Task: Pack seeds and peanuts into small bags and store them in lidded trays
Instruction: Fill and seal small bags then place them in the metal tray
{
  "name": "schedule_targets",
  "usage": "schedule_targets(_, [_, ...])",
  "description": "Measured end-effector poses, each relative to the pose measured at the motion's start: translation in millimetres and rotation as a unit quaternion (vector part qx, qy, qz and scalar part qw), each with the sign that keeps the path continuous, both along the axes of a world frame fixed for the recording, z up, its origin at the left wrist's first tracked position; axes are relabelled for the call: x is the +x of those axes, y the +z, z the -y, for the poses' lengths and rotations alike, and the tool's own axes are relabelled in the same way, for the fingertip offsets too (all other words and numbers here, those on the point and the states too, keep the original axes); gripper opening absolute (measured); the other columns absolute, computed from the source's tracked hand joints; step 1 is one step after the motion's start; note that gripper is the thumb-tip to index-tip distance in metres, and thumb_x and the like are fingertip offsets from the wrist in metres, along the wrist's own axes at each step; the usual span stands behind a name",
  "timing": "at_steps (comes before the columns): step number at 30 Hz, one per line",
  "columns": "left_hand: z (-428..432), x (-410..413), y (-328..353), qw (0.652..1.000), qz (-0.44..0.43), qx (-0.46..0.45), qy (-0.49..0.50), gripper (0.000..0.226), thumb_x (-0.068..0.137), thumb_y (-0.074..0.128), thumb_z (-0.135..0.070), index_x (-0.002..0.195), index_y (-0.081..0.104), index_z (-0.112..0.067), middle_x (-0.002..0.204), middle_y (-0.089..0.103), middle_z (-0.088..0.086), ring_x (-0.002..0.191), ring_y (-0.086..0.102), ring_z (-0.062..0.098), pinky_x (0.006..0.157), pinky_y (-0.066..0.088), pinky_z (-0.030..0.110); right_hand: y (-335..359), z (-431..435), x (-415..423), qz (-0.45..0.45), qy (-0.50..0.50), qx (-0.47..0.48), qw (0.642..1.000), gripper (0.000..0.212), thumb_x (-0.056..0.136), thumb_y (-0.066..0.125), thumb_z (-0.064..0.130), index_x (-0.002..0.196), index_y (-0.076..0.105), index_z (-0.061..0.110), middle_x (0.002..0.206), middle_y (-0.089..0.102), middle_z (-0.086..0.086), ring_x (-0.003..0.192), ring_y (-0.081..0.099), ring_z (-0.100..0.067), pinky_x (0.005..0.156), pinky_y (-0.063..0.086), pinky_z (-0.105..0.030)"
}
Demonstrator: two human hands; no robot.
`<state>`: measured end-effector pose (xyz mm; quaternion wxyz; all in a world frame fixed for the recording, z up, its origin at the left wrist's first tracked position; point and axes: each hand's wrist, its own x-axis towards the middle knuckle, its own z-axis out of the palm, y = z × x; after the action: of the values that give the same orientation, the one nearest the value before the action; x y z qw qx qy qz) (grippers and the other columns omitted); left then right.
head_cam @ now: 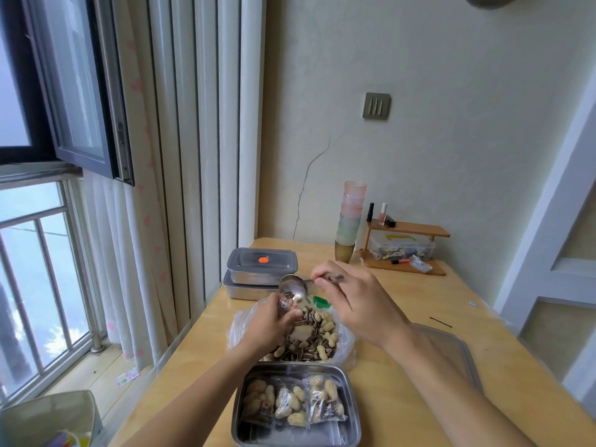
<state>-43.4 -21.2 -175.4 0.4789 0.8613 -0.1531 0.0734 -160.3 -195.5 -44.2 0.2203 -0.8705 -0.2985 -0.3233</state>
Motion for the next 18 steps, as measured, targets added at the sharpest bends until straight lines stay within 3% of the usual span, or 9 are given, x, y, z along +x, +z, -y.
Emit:
schedule_targets(5, [-5.0,-1.3,1.5,1.000,-0.003,-0.026,0.012,0.035,0.095,0.070,-0.040,0.113,0.056,-0.013,0.096,0.069,0.002,0.088,0.065,0.019,0.077,0.053,0.035,-0.7,-1.1,0.7,0.027,0.003,0.007,1.000,0.019,0.107,0.047,0.029,0.108,0.062,0.018,0.085,0.050,0.018,0.068,0.048,-0.005,0.061,0.041,-0.021])
schedule_targets(9, [-9.2,-3.9,2.2,0.999,-0.012,-0.052,-0.004,0.033,0.095,0.071,-0.037,0.113,0.057,-0.014,0.100,0.070,0.002,0.094,0.067,0.019,0.081,0.054,0.034,1.1,1.7,2.4,-0.014,-0.001,0.047,0.999,0.028,0.106,0.042,0.037,0.105,0.063,0.018,0.080,0.058,0.013,0.068,0.062,-0.013,0.062,0.049,-0.031])
schedule_targets(12, [-13.9,-5.8,2.3,0.998,-0.009,-0.058,-0.004,0.033,0.095,0.070,-0.039,0.113,0.057,-0.015,0.101,0.069,0.000,0.096,0.067,0.015,0.084,0.056,0.035,-2.6,6.8,7.1,0.004,-0.050,0.110,0.993,0.023,0.109,0.047,0.027,0.100,0.064,0.015,0.076,0.064,0.004,0.064,0.066,-0.016,0.058,0.053,-0.035])
schedule_targets(15, [-18.4,-6.0,2.2,0.997,-0.007,-0.071,0.006,0.032,0.097,0.066,-0.041,0.114,0.057,-0.016,0.101,0.071,-0.001,0.096,0.067,0.014,0.087,0.057,0.038,-11.0,15.3,17.0,-0.022,-0.127,0.252,0.959,0.020,0.108,0.052,0.023,0.096,0.065,0.012,0.069,0.070,0.000,0.059,0.070,-0.010,0.059,0.060,-0.032])
schedule_targets(18, [-20.6,-5.4,2.7,0.996,-0.004,-0.082,0.024,0.028,0.099,0.063,-0.041,0.111,0.057,-0.017,0.099,0.072,-0.001,0.094,0.068,0.014,0.086,0.057,0.043,-25.0,22.2,24.6,-0.131,-0.171,0.389,0.896,0.027,0.106,0.056,0.032,0.093,0.065,0.010,0.068,0.075,-0.004,0.058,0.075,-0.019,0.061,0.063,-0.039])
